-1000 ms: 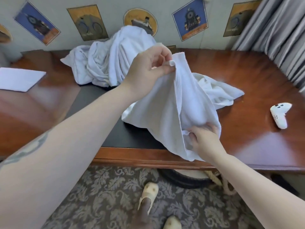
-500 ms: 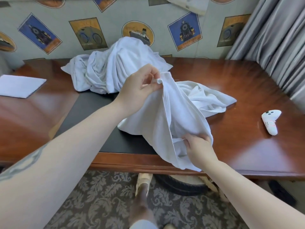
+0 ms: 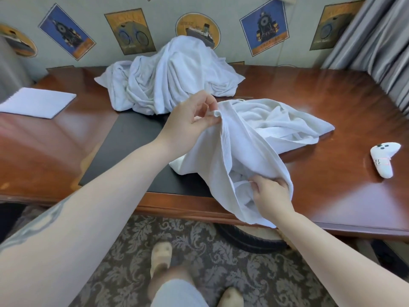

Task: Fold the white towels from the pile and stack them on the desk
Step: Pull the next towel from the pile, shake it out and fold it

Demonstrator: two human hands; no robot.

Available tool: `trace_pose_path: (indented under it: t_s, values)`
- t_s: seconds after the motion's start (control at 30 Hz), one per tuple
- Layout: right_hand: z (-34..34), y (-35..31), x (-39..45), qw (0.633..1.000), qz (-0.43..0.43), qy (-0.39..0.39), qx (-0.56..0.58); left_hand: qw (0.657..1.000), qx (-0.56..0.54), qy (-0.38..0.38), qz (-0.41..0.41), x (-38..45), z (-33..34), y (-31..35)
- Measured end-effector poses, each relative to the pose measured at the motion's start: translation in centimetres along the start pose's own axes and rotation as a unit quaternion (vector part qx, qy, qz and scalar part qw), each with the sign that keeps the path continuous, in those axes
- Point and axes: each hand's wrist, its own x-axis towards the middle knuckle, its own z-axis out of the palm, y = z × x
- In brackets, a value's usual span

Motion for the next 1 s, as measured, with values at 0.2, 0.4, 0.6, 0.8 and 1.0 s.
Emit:
trace_pose_path:
  t_s: [0.2,0.4,0.6,0.8,1.0]
  values:
    - [-0.1,-0.7,-0.2,0.999,0.014,0.026,0.029,1.0,-0.008,-0.018,0.006,-0.1,0.2,-0.4]
    - [-0.1,-2.1,-1.3,0.997,0.037,0.018,0.061,0.998,-0.017,-0.068,0.002,-0.2,-0.2,-0.7]
    - [-2.4,-0.4,-1.5,0.996,0.006,-0.042,0.076,0.999,-0.015,-0.028,-0.017,0.4,-0.2,-0.5]
    - [-2.5,1.2,-2.6,0.996,0.006,-0.061,0.065,1.0,-0.016,-0.005,-0.005,-0.2,1.0,-0.1]
    - [-2.3,2.5,-3.6,0.998,-0.059,0.036,-0.006,0.998,-0.032,0.049,0.006,-1.0,1.2,-0.6]
